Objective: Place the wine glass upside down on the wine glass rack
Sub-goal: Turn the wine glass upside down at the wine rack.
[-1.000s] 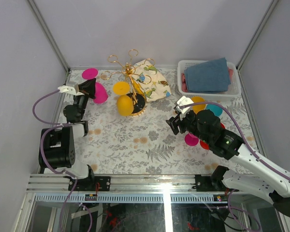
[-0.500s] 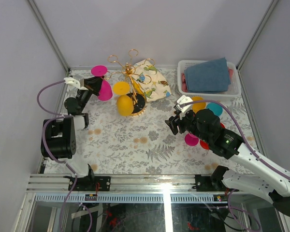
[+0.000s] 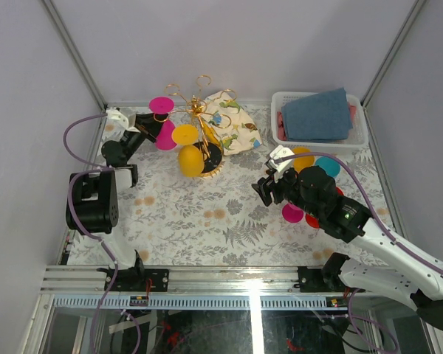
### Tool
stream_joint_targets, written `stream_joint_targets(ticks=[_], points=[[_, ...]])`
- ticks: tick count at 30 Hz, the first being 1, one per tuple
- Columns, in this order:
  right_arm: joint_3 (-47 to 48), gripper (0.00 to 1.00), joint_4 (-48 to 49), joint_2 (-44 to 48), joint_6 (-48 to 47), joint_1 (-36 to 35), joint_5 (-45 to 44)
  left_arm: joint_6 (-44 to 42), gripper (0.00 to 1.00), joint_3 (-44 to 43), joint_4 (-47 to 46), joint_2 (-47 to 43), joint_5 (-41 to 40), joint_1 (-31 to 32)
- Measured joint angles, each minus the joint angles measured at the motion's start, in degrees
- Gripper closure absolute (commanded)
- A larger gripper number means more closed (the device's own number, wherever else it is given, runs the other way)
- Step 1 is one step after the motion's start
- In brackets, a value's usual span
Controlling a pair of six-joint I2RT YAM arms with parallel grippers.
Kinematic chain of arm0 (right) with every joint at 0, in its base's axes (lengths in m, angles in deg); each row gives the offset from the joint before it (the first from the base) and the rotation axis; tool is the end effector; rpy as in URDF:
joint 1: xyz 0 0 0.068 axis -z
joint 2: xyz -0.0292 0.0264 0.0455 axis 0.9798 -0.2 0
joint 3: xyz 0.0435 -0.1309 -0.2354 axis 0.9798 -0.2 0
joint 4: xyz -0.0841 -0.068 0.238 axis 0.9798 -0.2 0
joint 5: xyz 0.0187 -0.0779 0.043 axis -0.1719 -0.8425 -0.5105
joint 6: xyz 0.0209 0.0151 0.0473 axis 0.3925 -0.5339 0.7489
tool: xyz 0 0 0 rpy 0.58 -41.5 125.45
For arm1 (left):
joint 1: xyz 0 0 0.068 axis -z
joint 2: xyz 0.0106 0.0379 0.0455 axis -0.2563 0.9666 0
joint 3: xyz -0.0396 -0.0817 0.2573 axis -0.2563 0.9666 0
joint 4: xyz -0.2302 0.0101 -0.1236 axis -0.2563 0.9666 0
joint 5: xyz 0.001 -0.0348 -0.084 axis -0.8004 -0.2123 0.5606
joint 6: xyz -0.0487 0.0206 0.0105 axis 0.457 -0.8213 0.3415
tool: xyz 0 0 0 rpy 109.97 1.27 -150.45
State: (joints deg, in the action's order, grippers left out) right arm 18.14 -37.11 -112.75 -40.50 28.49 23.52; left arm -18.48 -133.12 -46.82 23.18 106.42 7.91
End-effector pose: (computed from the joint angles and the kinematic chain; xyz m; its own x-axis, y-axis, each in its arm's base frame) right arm 0.1318 0.1512 0.3579 -0.1042 -0.1656 -0.9807 -0.6997 0.7130 -0.0461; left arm 0.3433 0.0183 0.2632 0.3536 -0.2116 -0.9112 0.6070 0.7931 0.0514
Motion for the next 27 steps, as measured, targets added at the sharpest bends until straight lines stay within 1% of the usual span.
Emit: stream_joint_targets(ticks=[14, 27], points=[[0.0, 0.34, -0.7, 0.17, 0.31, 0.0, -0.02, -0.04, 1.0, -2.4, -0.59, 1.31, 4.04, 2.75], [0.0, 0.34, -0.94, 0.17, 0.37, 0.0, -0.02, -1.33, 1.0, -2.4, -0.94, 1.31, 7.08, 3.15]])
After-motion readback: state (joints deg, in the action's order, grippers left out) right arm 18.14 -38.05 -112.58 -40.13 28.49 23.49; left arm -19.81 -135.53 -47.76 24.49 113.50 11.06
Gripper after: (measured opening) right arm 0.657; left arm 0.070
